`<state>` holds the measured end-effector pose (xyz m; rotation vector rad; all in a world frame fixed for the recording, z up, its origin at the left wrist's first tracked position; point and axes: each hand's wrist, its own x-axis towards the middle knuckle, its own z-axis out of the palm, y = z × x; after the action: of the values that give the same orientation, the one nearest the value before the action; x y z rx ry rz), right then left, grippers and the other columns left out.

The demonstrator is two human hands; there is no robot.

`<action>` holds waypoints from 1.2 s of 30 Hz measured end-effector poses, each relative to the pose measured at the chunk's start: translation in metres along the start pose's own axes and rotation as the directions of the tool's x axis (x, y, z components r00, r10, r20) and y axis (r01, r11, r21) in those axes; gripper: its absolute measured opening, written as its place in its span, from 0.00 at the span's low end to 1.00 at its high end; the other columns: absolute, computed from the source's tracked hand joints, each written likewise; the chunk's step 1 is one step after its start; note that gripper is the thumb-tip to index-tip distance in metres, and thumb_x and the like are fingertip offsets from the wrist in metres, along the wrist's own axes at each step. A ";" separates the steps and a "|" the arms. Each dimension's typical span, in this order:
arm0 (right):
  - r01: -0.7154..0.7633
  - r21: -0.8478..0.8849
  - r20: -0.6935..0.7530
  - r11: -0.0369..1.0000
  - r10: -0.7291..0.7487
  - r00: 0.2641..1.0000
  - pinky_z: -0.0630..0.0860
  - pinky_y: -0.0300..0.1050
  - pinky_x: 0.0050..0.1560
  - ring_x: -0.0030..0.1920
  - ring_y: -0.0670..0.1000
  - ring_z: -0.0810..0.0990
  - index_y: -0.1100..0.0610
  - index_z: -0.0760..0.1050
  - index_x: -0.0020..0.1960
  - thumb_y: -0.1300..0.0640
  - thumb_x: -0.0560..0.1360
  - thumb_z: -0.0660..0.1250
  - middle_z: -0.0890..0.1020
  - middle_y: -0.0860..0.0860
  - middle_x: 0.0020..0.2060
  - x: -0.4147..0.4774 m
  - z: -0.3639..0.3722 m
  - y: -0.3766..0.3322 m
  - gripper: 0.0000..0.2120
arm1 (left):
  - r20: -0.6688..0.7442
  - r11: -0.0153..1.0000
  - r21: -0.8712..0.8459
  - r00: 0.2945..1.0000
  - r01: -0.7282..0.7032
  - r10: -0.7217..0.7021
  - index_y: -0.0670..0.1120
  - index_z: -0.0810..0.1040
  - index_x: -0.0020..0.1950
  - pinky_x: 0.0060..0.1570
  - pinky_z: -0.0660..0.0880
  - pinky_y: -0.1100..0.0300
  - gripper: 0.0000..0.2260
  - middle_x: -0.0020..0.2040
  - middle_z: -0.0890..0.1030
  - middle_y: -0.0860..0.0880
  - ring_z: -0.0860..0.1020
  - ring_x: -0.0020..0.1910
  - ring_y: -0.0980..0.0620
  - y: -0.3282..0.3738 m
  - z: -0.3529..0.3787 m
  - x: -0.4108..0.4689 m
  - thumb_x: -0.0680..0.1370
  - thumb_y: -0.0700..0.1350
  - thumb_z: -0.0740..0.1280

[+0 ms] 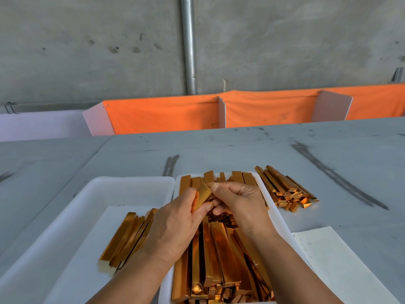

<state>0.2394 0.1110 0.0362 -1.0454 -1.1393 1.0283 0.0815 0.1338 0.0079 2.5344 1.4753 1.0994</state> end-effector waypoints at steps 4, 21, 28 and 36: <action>0.045 -0.023 0.028 0.999 -0.045 0.999 0.78 0.37 0.36 0.31 0.46 0.81 0.45 0.86 0.43 0.60 0.76 0.71 0.86 0.50 0.35 -0.002 0.003 0.000 0.10 | -0.013 1.000 0.010 1.000 0.021 -0.020 0.61 0.56 0.45 0.24 0.66 0.70 0.13 0.27 0.66 0.57 0.68 0.25 0.62 0.001 0.000 0.001 0.75 0.68 0.52; 0.011 -0.091 -0.046 0.996 -0.015 0.999 0.77 0.35 0.35 0.33 0.45 0.80 0.52 0.84 0.44 0.62 0.75 0.72 0.83 0.48 0.32 0.004 0.003 0.007 0.06 | 0.077 0.998 -0.012 0.995 0.058 -0.057 0.59 0.64 0.47 0.26 0.66 0.69 0.20 0.28 0.68 0.56 0.70 0.26 0.59 0.001 -0.003 0.003 0.71 0.73 0.49; -0.027 -0.062 -0.087 0.998 0.022 0.996 0.80 0.38 0.37 0.35 0.46 0.83 0.51 0.83 0.46 0.61 0.77 0.71 0.85 0.50 0.35 0.007 -0.002 0.009 0.06 | 0.239 0.957 -0.222 0.962 0.187 -0.132 0.61 0.67 0.63 0.32 0.74 0.64 0.15 0.35 0.77 0.54 0.77 0.34 0.58 0.002 -0.004 0.009 0.78 0.59 0.63; -0.057 0.056 -0.049 0.997 0.060 0.997 0.78 0.38 0.33 0.31 0.51 0.81 0.54 0.83 0.46 0.62 0.78 0.69 0.84 0.57 0.35 0.005 -0.004 0.005 0.06 | 0.205 0.891 -0.372 0.959 0.260 -0.194 0.64 0.69 0.66 0.43 0.76 0.66 0.27 0.49 0.77 0.63 0.77 0.46 0.66 0.011 -0.029 0.014 0.70 0.73 0.61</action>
<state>0.2438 0.1167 0.0322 -1.0610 -1.0398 1.0672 0.0773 0.1293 0.0411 2.0624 1.3081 1.0059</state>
